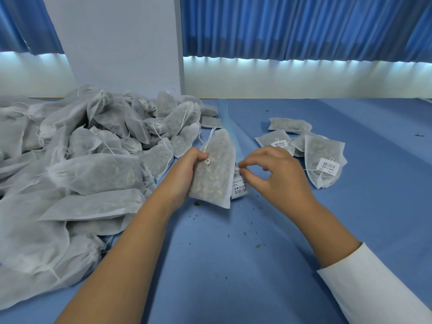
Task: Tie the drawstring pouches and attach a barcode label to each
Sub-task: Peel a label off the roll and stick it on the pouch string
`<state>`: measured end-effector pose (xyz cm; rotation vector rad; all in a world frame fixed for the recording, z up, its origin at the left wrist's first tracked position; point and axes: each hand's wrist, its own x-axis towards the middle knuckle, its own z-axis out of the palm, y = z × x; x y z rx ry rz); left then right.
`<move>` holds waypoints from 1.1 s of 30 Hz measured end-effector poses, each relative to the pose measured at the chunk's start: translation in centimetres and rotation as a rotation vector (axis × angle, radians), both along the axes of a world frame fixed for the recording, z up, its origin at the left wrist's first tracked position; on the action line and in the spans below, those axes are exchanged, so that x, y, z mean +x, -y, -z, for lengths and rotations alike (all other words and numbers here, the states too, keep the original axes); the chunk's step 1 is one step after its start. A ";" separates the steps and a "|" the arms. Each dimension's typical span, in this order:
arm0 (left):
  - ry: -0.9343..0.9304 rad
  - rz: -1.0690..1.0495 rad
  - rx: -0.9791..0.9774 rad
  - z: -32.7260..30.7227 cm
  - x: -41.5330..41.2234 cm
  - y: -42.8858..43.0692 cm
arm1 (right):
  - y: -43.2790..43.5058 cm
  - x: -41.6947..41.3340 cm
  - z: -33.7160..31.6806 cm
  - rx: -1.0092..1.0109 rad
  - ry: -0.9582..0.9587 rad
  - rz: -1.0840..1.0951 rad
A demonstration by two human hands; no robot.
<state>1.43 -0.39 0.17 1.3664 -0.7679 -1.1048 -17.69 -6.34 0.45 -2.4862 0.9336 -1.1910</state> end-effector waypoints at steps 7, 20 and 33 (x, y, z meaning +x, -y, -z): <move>0.028 0.018 -0.024 0.4 0.1 0.1 | -0.3 0.2 0.0 0.004 0.104 -0.099; 0.023 0.041 -0.037 0.4 0.1 0.2 | -1.0 0.4 -1.0 0.470 0.439 -0.235; -0.026 -0.043 -0.030 -0.2 -0.3 0.1 | -0.4 0.1 -1.7 0.726 0.716 -0.259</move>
